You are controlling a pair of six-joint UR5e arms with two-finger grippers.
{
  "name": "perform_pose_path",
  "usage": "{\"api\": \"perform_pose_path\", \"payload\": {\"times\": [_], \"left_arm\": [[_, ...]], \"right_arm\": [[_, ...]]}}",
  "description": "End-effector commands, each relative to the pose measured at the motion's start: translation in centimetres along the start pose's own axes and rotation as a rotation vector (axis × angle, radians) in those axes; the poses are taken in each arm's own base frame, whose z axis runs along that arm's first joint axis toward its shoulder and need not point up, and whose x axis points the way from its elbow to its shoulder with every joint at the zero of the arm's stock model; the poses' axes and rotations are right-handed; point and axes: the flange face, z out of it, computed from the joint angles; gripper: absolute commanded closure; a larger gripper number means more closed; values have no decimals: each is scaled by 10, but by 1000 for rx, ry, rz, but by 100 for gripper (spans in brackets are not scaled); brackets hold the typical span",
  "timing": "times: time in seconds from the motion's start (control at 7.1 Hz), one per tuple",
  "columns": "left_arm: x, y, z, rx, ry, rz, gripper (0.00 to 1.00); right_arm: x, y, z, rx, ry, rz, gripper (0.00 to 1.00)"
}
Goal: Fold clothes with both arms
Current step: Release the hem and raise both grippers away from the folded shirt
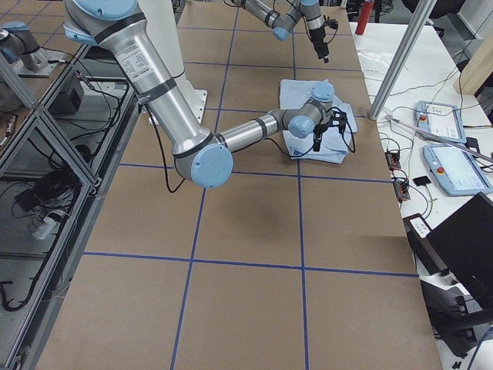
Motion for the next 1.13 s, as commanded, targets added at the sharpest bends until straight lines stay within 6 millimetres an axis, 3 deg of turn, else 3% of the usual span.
{"api": "perform_pose_path", "payload": {"times": [0.0, 0.14, 0.28, 0.42, 0.56, 0.7, 0.99], "left_arm": [[1, 1, -2, 2, 4, -1, 0], [0, 1, -2, 2, 3, -2, 0], [1, 1, -2, 2, 4, -1, 0], [1, 1, -2, 2, 4, -1, 0], [2, 1, -3, 1, 7, -2, 0], [3, 1, -3, 2, 9, -1, 0], [6, 1, -5, 3, 14, 0, 0]], "right_arm": [[-10, 28, 20, -36, 1, -34, 1], [-17, 40, 31, -51, 5, -48, 3], [-18, 44, 34, -58, 5, -51, 19], [-15, 45, 34, -64, 4, -50, 44], [-9, 46, 34, -70, 6, -51, 63], [-8, 44, 29, -64, 0, -72, 75], [7, 46, 32, -71, 11, -92, 83]]}}
